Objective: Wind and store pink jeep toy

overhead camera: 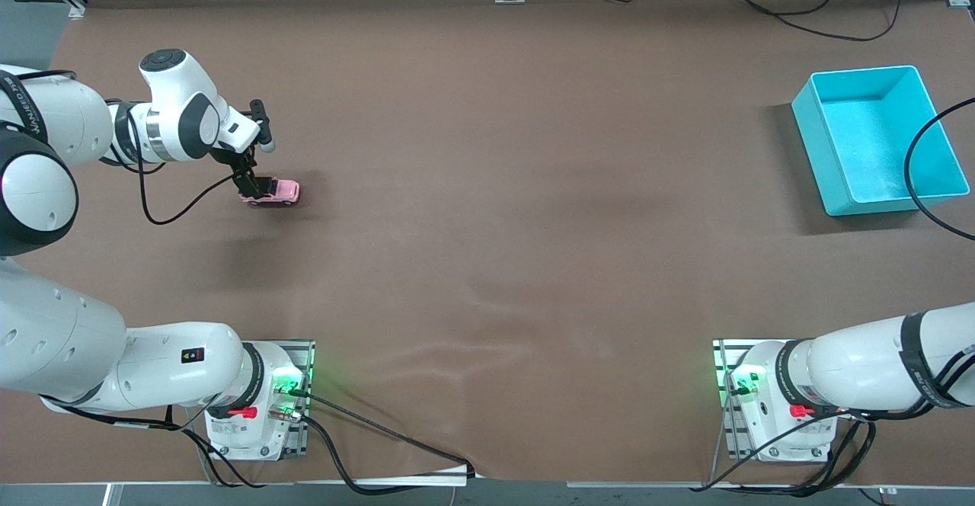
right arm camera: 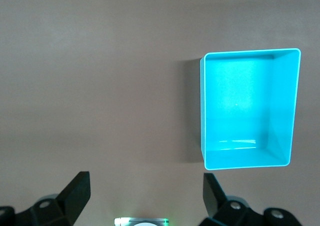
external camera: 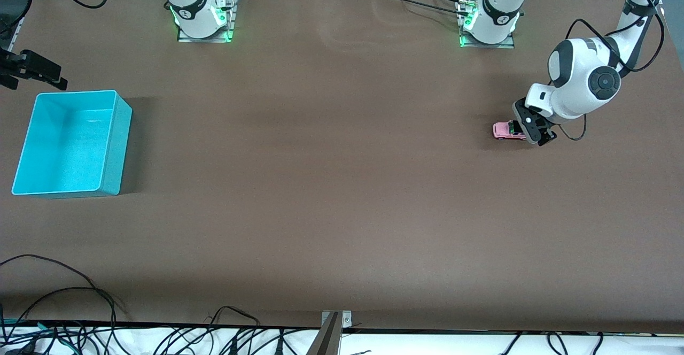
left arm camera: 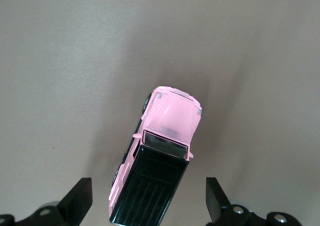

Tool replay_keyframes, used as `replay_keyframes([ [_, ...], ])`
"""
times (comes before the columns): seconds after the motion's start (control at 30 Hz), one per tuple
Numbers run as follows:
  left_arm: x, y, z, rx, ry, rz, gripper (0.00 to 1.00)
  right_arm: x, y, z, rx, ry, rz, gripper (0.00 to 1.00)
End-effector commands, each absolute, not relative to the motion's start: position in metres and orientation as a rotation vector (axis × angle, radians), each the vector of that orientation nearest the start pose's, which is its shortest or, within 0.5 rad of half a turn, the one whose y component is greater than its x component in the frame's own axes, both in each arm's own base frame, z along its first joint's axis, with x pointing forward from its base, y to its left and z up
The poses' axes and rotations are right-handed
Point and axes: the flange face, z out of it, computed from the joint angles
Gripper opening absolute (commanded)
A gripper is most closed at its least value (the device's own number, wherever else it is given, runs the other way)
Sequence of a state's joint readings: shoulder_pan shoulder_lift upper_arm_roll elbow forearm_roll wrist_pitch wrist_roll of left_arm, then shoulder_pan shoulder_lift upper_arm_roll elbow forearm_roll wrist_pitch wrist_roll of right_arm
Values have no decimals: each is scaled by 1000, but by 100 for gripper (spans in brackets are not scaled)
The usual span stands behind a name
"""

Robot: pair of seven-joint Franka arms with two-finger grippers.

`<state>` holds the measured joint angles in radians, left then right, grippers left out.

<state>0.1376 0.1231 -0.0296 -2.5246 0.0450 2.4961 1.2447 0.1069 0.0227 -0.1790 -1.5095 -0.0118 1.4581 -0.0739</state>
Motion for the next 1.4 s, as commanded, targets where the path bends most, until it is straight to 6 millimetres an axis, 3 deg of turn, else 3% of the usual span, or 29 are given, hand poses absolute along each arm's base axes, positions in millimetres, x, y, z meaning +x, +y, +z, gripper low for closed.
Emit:
replay_keyframes([
  [0.0,432,48,219,-2597,1868,141,100,550,-38,637,-3142,-2,125,100],
  [0.3,431,46,206,-2555,1882,83,100,549,-38,637,-3144,-4,128,100],
  [0.37,431,45,206,-2550,1887,83,95,549,-38,637,-3143,-4,128,100],
  [0.43,431,45,205,-2541,1894,86,77,548,-40,637,-3143,1,130,100],
  [0.53,432,45,205,-2534,1895,77,41,549,-39,637,-3145,-4,131,100],
  [0.67,434,44,205,-2525,1906,75,4,548,-39,637,-3145,-1,131,100],
  [0.93,435,44,206,-2494,1943,72,0,548,-40,637,-3144,-1,131,100],
  [1.23,456,40,225,-2264,2154,10,0,549,-39,637,-3145,-1,128,100],
  [1.37,456,41,223,-2260,2164,14,0,549,-41,637,-3145,1,128,100],
])
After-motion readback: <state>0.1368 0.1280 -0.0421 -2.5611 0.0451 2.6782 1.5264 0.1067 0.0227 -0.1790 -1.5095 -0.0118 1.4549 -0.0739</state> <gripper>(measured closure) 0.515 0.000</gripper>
